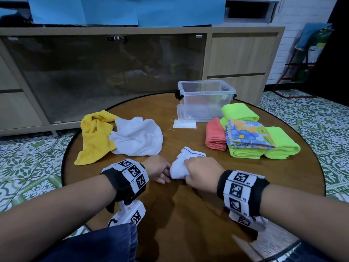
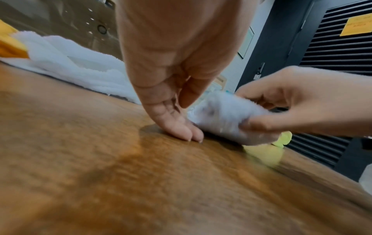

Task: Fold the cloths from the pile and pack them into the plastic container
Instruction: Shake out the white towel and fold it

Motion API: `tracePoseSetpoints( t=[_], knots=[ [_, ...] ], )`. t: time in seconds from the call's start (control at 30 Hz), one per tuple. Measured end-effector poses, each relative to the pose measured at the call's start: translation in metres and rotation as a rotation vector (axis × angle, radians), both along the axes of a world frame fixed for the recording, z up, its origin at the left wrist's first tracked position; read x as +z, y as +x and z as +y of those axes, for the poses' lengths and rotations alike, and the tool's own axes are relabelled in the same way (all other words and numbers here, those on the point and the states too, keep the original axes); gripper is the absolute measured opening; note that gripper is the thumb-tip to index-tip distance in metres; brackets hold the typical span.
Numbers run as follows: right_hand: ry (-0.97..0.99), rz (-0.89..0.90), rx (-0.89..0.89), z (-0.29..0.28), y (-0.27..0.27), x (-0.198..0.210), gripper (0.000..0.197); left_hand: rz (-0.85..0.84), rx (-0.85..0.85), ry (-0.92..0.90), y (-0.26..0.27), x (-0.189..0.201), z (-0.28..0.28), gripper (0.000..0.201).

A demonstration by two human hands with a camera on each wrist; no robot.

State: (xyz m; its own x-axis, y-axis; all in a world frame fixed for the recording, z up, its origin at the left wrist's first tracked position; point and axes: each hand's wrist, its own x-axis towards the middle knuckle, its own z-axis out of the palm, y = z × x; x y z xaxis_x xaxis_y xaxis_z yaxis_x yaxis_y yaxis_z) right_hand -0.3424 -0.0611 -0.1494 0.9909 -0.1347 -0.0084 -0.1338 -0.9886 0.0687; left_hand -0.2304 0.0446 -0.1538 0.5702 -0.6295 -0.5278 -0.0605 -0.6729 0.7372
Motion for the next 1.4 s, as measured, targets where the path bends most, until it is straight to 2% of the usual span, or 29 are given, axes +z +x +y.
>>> tracePoseSetpoints(
  t=[0.07,0.17,0.23,0.3,0.33,0.37,0.4,0.53,0.73,0.8,0.87,0.93,1.1,1.23,1.3,1.4],
  knots=[
    [0.220,-0.082,-0.130,-0.011,0.006,0.009,0.015,0.079,0.033,-0.090,0.001,0.000,0.002,0.036],
    [0.803,-0.200,-0.271,-0.026,0.011,0.018,0.026,0.228,0.099,-0.248,0.001,0.005,0.001,0.044],
    [1.138,-0.223,-0.370,-0.027,0.012,0.020,0.024,0.263,0.122,-0.363,0.001,0.010,0.001,0.052],
    [1.331,-0.212,-0.449,-0.026,0.015,0.018,0.010,0.265,0.122,-0.458,0.002,0.013,0.001,0.054],
    [1.381,-0.214,-0.475,-0.024,0.016,0.017,0.012,0.249,0.117,-0.486,0.003,0.014,0.001,0.053],
    [1.415,-0.219,-0.499,-0.024,0.017,0.015,0.029,0.230,0.113,-0.507,0.004,0.014,0.002,0.051],
    [1.433,-0.220,-0.516,-0.023,0.018,0.014,0.038,0.204,0.104,-0.516,0.005,0.014,0.002,0.050],
    [1.417,-0.252,-0.511,-0.029,0.018,0.008,0.014,0.112,0.049,-0.504,0.005,0.011,0.001,0.051],
    [1.419,-0.222,-0.436,-0.026,0.020,0.009,0.014,0.063,0.022,-0.481,0.004,0.005,-0.002,0.051],
    [1.325,-0.238,-0.377,-0.026,0.019,0.011,0.027,0.003,0.000,-0.460,0.007,0.011,-0.002,0.047],
    [1.212,-0.281,-0.318,-0.027,0.018,0.016,0.043,-0.061,-0.060,-0.443,0.011,0.020,-0.003,0.035],
    [1.168,-0.309,-0.266,-0.030,0.022,0.029,0.047,-0.112,-0.095,-0.420,0.017,0.035,-0.008,0.026],
    [1.146,-0.352,-0.233,-0.049,0.051,0.069,0.032,-0.176,0.011,-0.481,0.048,0.064,-0.030,0.061],
    [1.202,-0.381,-0.337,-0.076,0.082,0.085,0.018,-0.144,0.011,-0.467,0.078,0.077,-0.041,0.043],
    [1.242,-0.369,-0.435,-0.090,0.095,0.081,0.020,-0.243,0.040,-0.395,0.098,0.071,-0.041,0.038],
    [1.067,-0.235,-0.584,-0.109,0.110,0.061,0.018,-0.603,0.066,-0.111,0.133,0.048,-0.034,0.033]
  ],
)
